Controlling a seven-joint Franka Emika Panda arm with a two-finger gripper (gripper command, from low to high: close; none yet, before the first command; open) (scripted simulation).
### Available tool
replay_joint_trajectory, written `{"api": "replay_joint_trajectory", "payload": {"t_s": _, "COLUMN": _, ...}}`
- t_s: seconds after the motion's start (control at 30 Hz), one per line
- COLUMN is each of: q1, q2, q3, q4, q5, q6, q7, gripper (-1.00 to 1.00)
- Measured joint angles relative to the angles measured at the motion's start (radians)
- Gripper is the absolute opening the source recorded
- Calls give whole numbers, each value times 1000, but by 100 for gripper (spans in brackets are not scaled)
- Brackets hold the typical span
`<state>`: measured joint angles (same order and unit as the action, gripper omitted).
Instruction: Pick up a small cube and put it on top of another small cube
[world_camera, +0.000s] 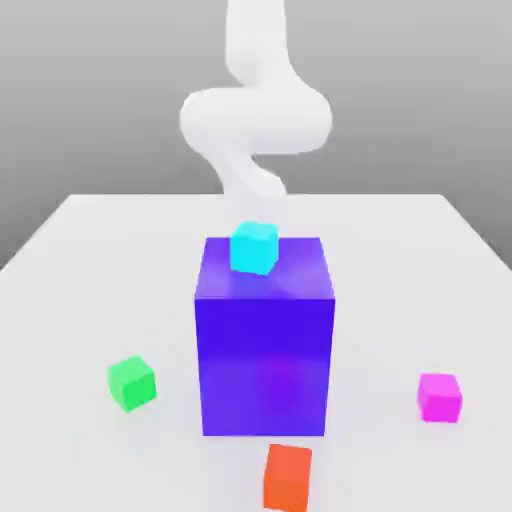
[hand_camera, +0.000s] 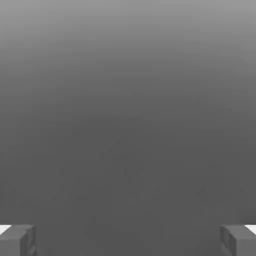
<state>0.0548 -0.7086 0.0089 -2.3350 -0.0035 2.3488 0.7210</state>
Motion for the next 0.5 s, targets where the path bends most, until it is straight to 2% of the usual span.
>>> {"api": "replay_joint_trajectory", "payload": {"t_s": 0.5, "q1": 288, "q2": 549, "q3": 97, "q4": -211, "q5": -9, "q6": 294, "q7": -484, "gripper": 0}}
